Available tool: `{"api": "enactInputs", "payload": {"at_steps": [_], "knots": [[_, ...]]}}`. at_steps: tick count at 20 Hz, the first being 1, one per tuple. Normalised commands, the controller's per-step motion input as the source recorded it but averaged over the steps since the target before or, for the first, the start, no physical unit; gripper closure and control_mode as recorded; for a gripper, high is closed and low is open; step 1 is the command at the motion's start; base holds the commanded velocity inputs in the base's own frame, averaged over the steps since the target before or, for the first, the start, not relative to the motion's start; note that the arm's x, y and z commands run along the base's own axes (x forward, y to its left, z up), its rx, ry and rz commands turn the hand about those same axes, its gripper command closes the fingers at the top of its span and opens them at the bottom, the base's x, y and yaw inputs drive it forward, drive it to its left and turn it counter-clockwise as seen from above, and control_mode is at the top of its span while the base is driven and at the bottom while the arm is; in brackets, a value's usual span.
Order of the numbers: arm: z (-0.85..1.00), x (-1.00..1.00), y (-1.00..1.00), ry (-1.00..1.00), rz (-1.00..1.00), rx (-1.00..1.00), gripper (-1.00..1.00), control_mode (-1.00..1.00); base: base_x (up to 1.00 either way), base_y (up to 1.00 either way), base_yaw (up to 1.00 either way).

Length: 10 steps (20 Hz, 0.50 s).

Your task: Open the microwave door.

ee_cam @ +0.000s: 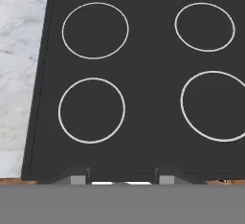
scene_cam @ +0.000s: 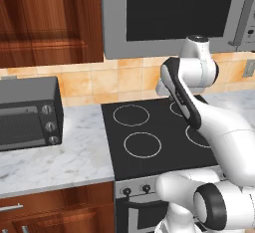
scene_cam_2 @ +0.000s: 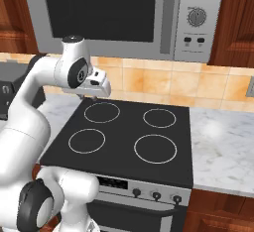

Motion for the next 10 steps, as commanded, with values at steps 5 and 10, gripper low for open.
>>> {"api": "enactInputs", "payload": {"at_steps": [5,10], "knots": [[0.00,-0.36,-0.14,-0.16,0.00,0.02,-1.00,-1.00,0.00,0.00,0.00],[0.18,-0.55,-0.28,-0.44,0.00,0.04,-1.00,-1.00,0.00,0.00,0.00]]}}
